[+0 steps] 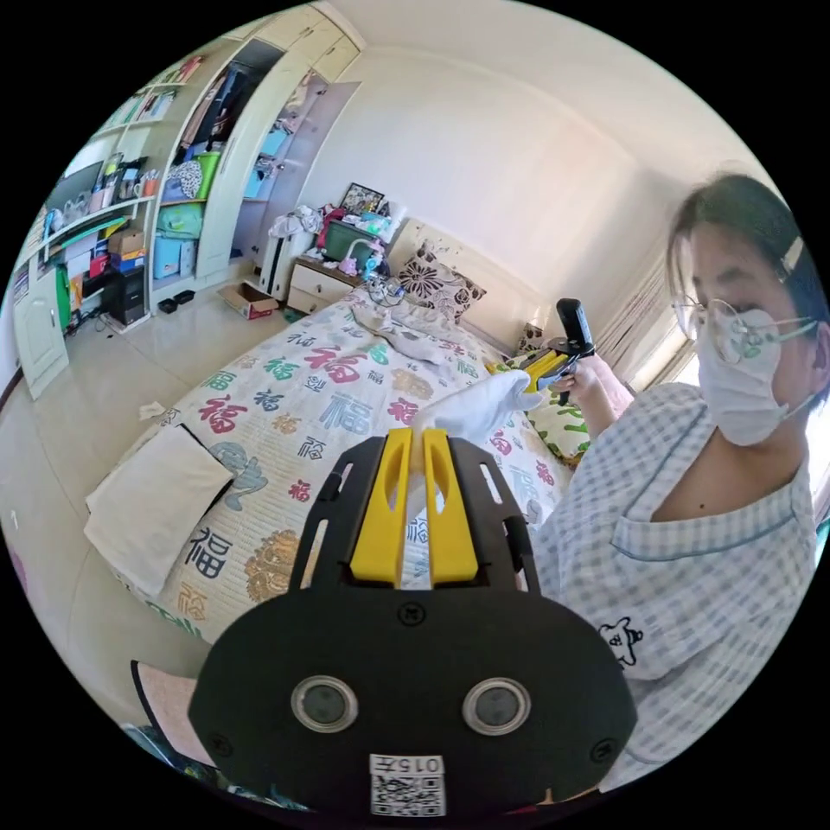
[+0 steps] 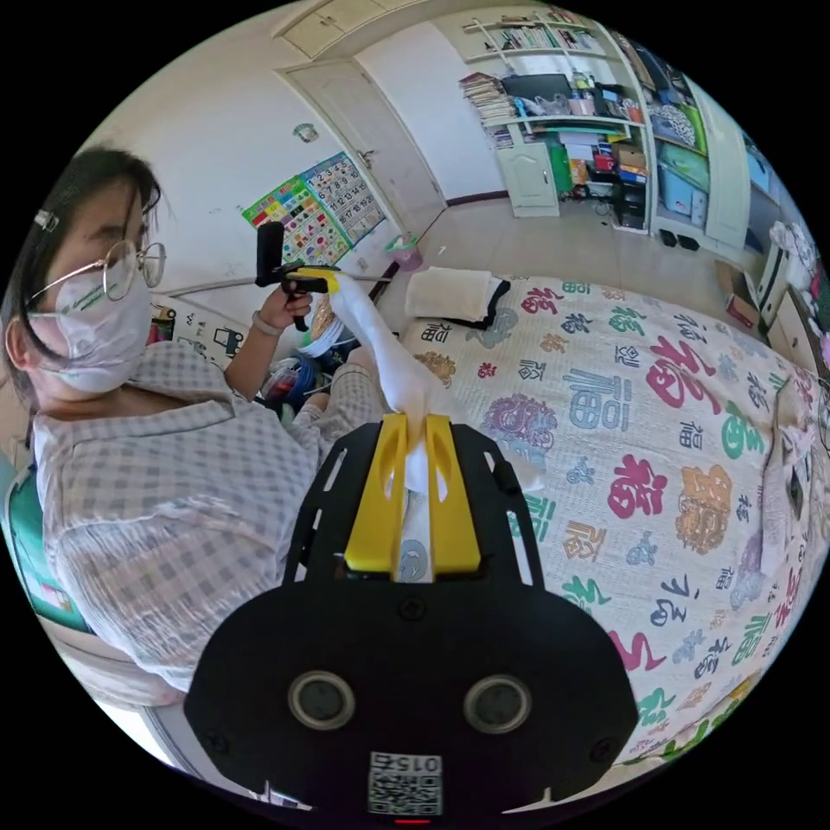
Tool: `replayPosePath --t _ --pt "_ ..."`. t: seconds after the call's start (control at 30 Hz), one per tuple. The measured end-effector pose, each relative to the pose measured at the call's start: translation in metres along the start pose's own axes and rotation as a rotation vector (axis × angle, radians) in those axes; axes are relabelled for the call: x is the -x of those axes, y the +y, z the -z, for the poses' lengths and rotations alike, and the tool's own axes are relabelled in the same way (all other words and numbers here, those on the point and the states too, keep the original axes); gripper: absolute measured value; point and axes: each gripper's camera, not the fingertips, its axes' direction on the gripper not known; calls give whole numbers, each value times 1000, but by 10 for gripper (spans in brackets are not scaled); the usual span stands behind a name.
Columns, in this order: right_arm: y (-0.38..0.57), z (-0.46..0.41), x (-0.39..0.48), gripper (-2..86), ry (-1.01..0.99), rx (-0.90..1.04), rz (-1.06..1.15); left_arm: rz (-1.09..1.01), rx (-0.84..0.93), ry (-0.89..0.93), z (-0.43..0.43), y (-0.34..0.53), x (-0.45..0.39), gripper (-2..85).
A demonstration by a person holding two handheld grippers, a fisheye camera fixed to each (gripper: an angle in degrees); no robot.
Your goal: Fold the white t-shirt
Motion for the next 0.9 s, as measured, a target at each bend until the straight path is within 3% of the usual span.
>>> replayPosePath --t 0.13,0.2,0.3,0.5,0.7,0.9 --pt "2 -18 -76 52 79 -17 -181 91 52 -85 -81 -28 46 23" --pt "19 -29 -134 54 158 -185 -423 239 85 -161 -137 -28 86 49" --pt "46 -52 -139 62 19 -239 -403 317 133 -111 -169 -6 98 69" --pt "84 -186 -103 108 129 222 -311 306 416 -138 -224 56 95 98" --pt "86 -238 -97 73 320 378 -220 341 643 -178 -287 58 131 88" --pt "67 -218 -103 9 234 384 -243 372 716 -116 -299 41 166 2"
